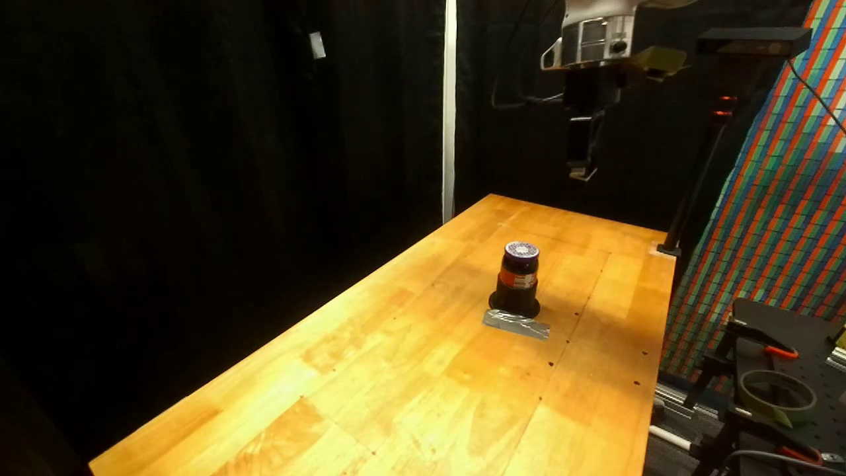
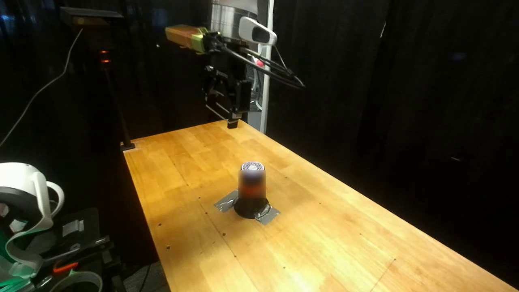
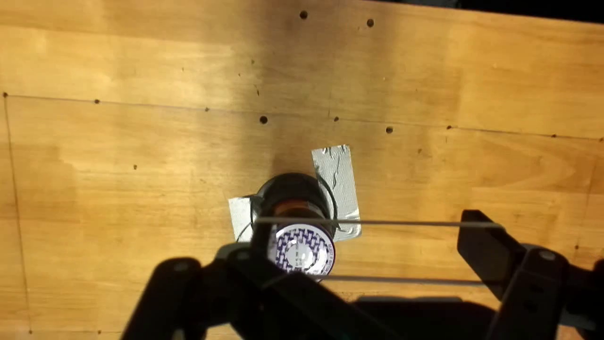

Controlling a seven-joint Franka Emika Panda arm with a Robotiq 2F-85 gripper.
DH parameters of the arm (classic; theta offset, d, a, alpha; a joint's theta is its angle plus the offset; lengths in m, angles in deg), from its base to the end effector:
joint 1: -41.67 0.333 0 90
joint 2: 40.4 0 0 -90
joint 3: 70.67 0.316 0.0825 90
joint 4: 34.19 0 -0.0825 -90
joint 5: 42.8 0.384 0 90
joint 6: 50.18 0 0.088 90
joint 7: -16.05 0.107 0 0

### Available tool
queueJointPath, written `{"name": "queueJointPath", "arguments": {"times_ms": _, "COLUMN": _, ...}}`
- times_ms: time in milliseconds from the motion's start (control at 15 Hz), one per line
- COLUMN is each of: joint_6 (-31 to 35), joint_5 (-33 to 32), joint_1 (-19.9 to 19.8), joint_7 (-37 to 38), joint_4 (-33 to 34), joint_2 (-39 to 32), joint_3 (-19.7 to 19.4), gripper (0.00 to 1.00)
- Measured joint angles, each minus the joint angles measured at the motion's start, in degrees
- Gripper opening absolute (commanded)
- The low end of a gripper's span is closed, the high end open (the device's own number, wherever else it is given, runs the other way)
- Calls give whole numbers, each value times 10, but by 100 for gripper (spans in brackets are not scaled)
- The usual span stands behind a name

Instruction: Place the elastic over the bottom of the brown coffee cup

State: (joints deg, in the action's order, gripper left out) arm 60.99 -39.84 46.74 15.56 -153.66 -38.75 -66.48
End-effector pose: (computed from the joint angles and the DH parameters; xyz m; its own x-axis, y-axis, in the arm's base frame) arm 0.5191 0.0884 0.4286 0.9819 0.1496 -0.1159 0.1453 -0.9884 -0.0446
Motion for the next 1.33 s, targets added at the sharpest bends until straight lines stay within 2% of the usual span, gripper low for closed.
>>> {"name": "queueJointPath", "arguments": {"times_ms": 133, "joint_6": 18, "joint_5": -3, "joint_1": 0, "joint_7": 10, "joint_4": 24, "joint_2": -49, "joint_3": 1, "gripper": 100}}
{"name": "queueJointPath", "arguments": {"times_ms": 667, "joint_6": 10, "joint_5": -9, "joint_1": 10, "joint_7": 27, "joint_4": 146, "joint_2": -216, "joint_3": 2, "gripper": 100}}
{"name": "queueJointPath", "arguments": {"times_ms": 1133, "joint_6": -7, "joint_5": -87, "joint_1": 21, "joint_7": 71, "joint_4": 243, "joint_2": -319, "joint_3": -15, "gripper": 100}}
{"name": "queueJointPath", "arguments": {"times_ms": 1333, "joint_6": -30, "joint_5": -95, "joint_1": 21, "joint_7": 73, "joint_4": 272, "joint_2": -351, "joint_3": -24, "gripper": 100}}
